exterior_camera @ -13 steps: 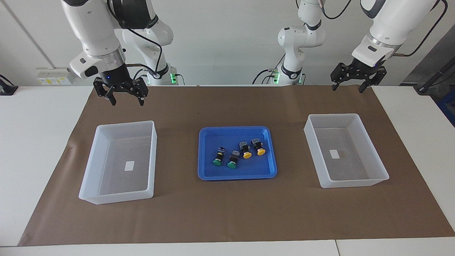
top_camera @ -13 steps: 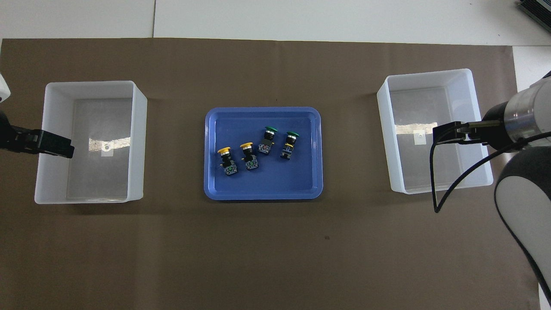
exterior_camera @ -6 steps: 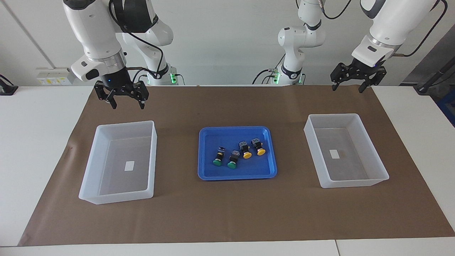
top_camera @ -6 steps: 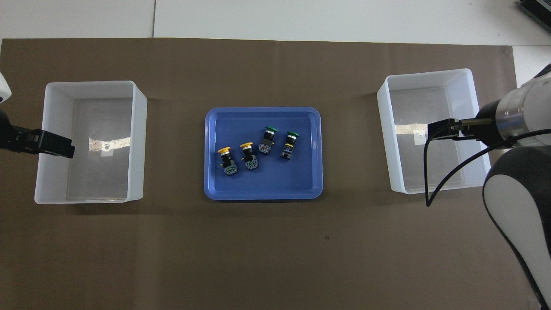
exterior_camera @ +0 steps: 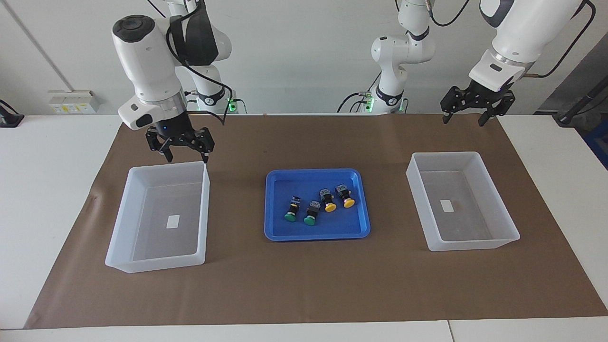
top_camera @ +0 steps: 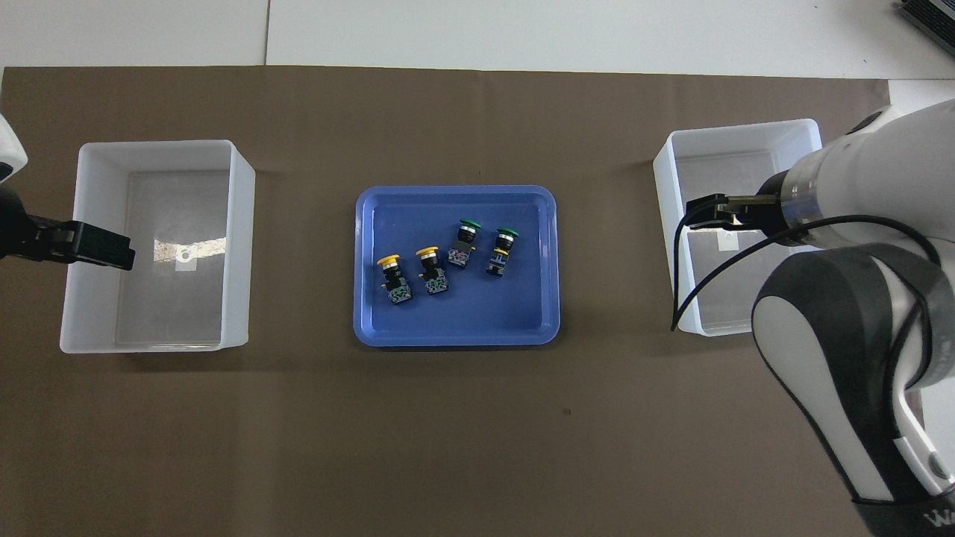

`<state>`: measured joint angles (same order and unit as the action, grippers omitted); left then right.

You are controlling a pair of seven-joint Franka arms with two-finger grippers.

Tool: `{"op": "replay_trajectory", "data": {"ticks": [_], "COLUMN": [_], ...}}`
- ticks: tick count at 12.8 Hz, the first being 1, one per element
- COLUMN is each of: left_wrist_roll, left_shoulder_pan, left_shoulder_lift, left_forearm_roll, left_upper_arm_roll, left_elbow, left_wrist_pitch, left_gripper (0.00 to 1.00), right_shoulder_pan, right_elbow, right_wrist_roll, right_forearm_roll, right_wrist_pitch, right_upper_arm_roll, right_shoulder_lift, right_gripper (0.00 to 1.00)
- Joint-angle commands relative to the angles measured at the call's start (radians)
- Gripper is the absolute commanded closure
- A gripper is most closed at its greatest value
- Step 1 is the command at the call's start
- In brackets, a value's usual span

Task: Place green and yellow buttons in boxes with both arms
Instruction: 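Reach the right gripper into the blue tray and grasp a green button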

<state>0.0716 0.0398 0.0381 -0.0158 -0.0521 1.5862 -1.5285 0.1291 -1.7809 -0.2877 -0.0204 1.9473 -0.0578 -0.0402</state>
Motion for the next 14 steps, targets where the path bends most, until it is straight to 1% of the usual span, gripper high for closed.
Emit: {"op": "replay_trajectory", "data": {"ticks": [1, 2, 4, 10, 12, 14], "left_wrist_roll": [-0.058, -0.075, -0.098, -0.121, -0.147, -0.170], "left_shoulder_pan": [0.031, 0.037, 0.041, 0.042, 0.052, 0.055], "left_shoulder_lift": [0.042, 0.045, 0.048, 0.046, 0.048, 0.055], "left_forearm_roll": [0.010, 0.010, 0.010, 0.008, 0.008, 0.008], "left_upper_arm_roll": [0.006, 0.006, 0.006, 0.006, 0.006, 0.006], "left_elbow": [0.073, 0.084, 0.086, 0.086, 0.092, 0.113], "left_wrist_pitch": [-0.068, -0.084, -0.087, -0.097, -0.110, -0.131], "left_gripper": [0.00, 0.00, 0.00, 0.00, 0.00, 0.00], "right_shoulder_pan": [0.055, 0.099, 0.147, 0.269, 0.316, 0.325], "right_elbow": [0.000, 0.004, 0.005, 0.032, 0.050, 0.070], "right_wrist_roll": [-0.111, -0.169, -0.250, -0.482, -0.533, -0.608], "right_forearm_roll": [0.004, -0.007, -0.009, -0.061, -0.107, -0.177], "right_wrist_pitch": [0.088, 0.116, 0.172, 0.359, 0.386, 0.419], "right_upper_arm_roll": [-0.007, -0.007, -0.007, -0.007, -0.005, -0.007], "right_shoulder_lift": [-0.062, -0.094, -0.141, -0.315, -0.380, -0.430], "right_gripper": [0.00, 0.00, 0.00, 0.00, 0.00, 0.00]}}
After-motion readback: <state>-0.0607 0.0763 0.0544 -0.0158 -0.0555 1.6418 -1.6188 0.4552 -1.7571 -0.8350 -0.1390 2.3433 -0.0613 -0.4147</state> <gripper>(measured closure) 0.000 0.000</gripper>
